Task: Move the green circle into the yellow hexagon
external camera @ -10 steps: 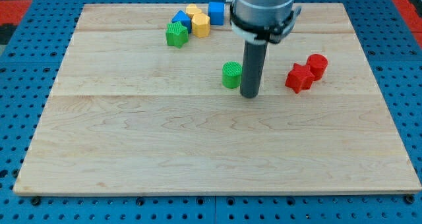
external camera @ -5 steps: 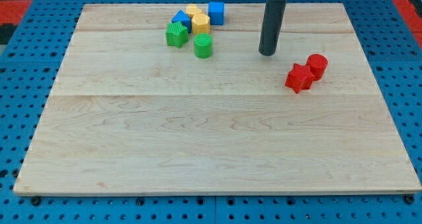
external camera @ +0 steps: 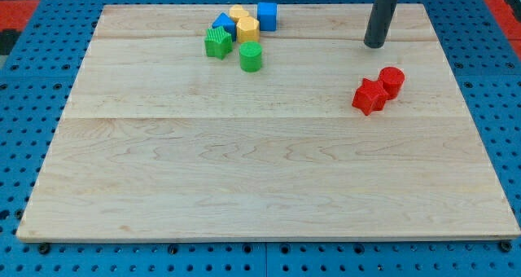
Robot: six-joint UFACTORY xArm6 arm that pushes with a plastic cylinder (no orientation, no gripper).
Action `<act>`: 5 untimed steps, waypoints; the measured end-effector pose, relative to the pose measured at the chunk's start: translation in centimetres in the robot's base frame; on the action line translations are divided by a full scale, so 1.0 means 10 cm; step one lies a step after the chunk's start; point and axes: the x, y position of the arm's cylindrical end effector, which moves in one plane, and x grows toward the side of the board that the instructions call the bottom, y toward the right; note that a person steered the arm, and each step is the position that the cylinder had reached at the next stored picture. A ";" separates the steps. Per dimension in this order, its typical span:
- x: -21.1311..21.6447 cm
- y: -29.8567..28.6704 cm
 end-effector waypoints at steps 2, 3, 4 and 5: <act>0.86 -0.92; 0.95 -1.86; 0.38 -1.90; 0.30 -1.71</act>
